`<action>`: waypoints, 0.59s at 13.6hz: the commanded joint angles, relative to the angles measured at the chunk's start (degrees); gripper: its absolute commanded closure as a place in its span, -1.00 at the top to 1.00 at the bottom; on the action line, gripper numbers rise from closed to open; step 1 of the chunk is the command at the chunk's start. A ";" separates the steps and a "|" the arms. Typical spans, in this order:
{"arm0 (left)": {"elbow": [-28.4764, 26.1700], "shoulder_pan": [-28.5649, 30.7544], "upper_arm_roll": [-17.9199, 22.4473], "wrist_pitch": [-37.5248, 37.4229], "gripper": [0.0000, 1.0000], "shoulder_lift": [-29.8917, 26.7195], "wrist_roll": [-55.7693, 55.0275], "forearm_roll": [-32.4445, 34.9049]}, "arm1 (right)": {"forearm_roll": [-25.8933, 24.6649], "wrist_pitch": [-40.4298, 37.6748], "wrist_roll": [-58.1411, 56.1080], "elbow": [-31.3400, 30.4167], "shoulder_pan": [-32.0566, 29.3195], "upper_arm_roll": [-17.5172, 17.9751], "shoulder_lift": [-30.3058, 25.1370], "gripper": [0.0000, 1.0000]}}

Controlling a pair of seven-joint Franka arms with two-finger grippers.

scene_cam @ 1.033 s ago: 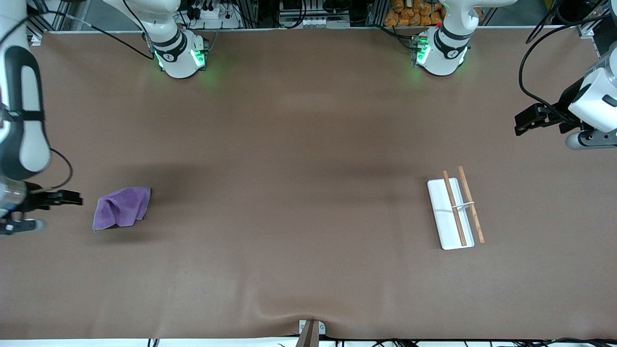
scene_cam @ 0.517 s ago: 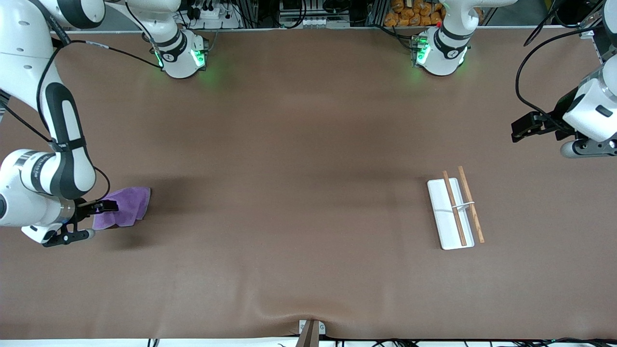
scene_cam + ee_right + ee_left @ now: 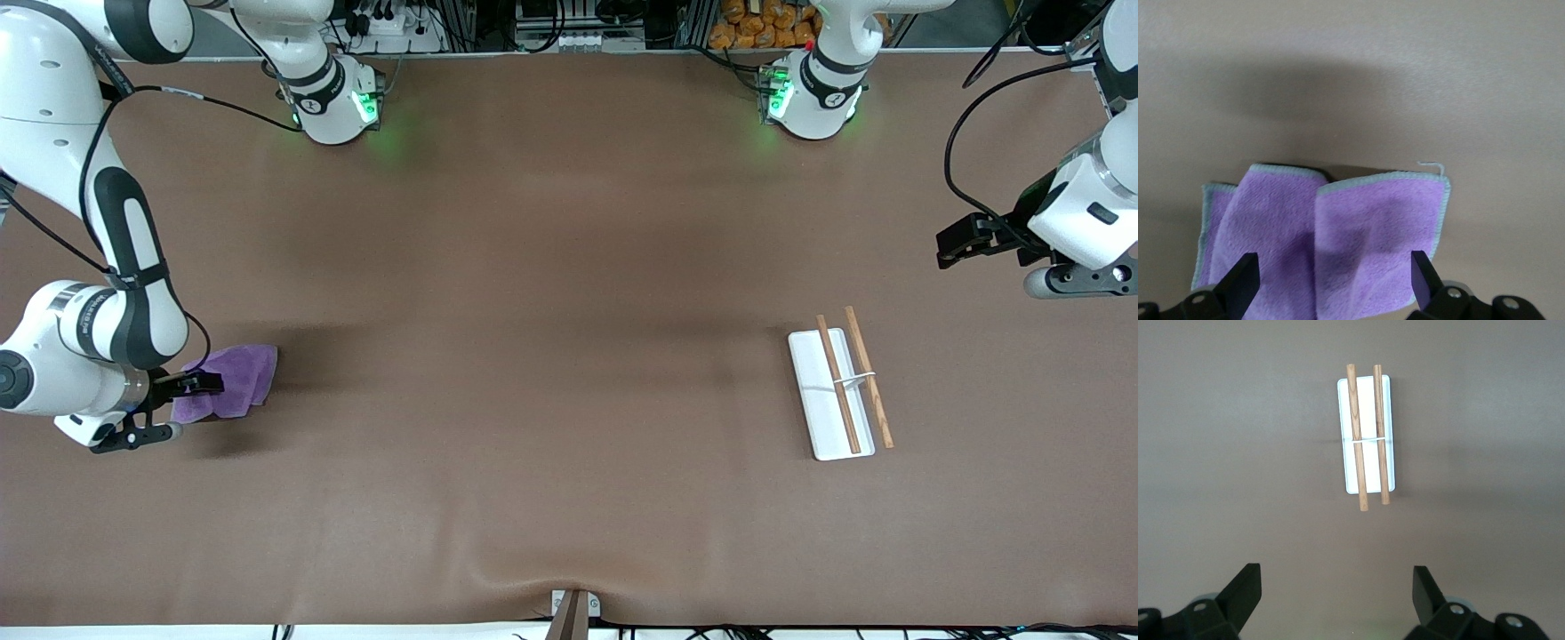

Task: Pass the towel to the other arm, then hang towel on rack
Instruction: 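Close the right gripper on the purple towel's edge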

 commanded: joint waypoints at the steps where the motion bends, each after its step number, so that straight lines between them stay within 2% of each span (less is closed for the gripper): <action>1: -0.12 0.18 -0.11 0.76 1.00 0.48 0.55 -0.94 | 1.88 1.43 0.05 0.06 -1.30 0.44 0.96 1.00; 4: -0.12 0.09 -0.11 1.64 1.00 1.36 0.55 -0.94 | 1.88 0.90 0.05 -0.12 -1.21 0.44 1.22 1.00; 5: -0.12 0.00 -0.11 2.08 1.00 1.54 0.55 -0.94 | 1.88 0.90 0.05 -0.03 -1.30 0.44 1.13 0.58; 6: -0.12 -0.09 -0.20 2.43 1.00 1.89 0.55 -0.94 | 1.88 0.90 0.05 -0.03 -1.30 0.44 1.22 -0.07; 7: -0.12 -0.17 -0.20 2.96 1.00 2.15 0.55 -0.94 | 1.88 0.99 0.05 -0.03 -1.38 0.44 1.22 -0.51; 8: -0.12 -0.17 -0.20 3.13 1.00 2.59 0.55 -0.94 | 1.97 0.99 0.13 -0.03 -1.39 0.44 1.31 -0.85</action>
